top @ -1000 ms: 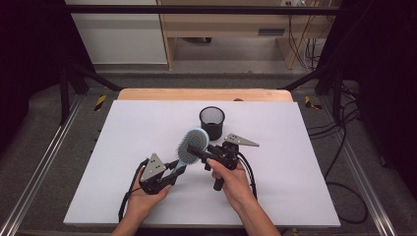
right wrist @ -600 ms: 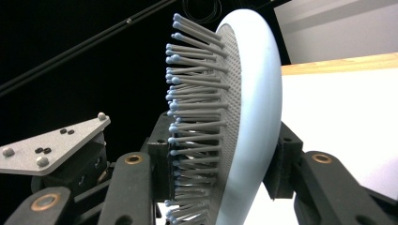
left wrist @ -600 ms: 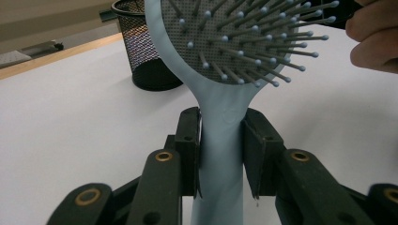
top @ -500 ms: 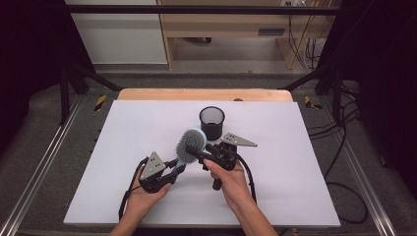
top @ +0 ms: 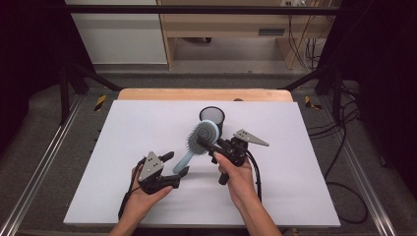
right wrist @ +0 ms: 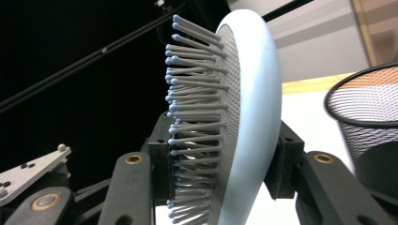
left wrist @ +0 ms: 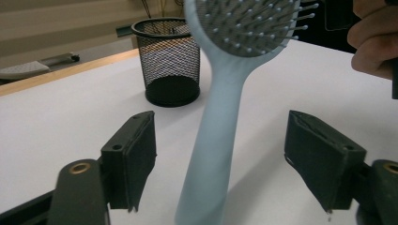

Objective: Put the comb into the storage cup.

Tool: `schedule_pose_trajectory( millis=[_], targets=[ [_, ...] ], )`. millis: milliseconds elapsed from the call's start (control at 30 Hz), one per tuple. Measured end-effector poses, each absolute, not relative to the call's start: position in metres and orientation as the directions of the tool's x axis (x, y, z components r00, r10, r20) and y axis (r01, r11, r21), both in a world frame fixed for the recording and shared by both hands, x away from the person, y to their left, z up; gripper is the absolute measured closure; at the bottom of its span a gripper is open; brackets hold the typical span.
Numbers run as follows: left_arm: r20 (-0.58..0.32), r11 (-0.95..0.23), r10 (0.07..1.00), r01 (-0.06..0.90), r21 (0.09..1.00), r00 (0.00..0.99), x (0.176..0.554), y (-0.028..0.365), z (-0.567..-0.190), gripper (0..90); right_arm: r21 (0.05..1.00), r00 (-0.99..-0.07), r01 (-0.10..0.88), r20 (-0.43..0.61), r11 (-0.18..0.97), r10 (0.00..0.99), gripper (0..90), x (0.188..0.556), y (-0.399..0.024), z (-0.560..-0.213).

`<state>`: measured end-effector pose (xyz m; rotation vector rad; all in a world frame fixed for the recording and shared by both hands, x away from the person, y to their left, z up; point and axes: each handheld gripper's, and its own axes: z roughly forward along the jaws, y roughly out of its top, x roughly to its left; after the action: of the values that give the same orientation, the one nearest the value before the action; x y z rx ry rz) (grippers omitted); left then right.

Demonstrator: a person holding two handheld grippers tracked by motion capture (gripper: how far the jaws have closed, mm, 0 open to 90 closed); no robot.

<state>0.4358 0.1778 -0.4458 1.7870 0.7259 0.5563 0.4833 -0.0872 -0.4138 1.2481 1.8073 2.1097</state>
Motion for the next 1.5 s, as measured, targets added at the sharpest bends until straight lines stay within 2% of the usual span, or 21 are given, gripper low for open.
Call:
schedule_pose_trajectory(
  millis=[267, 800, 900, 1100, 1500],
  targets=[
    [-0.036, -0.143, 0.78, 0.234, 0.962, 0.625, 0.44, 0.21, -0.445, 4.7, 0.847, -0.621, 0.418, 0.53, -0.328, 0.578, 54.0, 0.49, -0.105, -0.418],
    [-0.059, -0.035, 0.887, 0.195, 0.98, 0.458, 0.447, 0.28, -0.436, 3.2, 0.833, -0.59, 0.419, 0.552, -0.362, 0.589, 53.7, 0.494, -0.116, -0.422],
    [-0.074, -0.022, 0.893, 0.207, 0.978, 0.443, 0.448, 0.283, -0.439, 2.4, 0.833, -0.589, 0.418, 0.552, -0.362, 0.591, 53.6, 0.494, -0.116, -0.422],
    [-0.048, -0.045, 0.903, 0.205, 0.978, 0.426, 0.45, 0.284, -0.443, 2.5, 0.829, -0.583, 0.418, 0.558, -0.371, 0.59, 53.6, 0.494, -0.116, -0.421],
    [-0.115, 0.024, 0.916, 0.233, 0.972, 0.384, 0.451, 0.295, -0.449, 2.9, 0.838, -0.572, 0.419, 0.542, -0.349, 0.616, 53.5, 0.496, -0.111, -0.411]
  ],
)
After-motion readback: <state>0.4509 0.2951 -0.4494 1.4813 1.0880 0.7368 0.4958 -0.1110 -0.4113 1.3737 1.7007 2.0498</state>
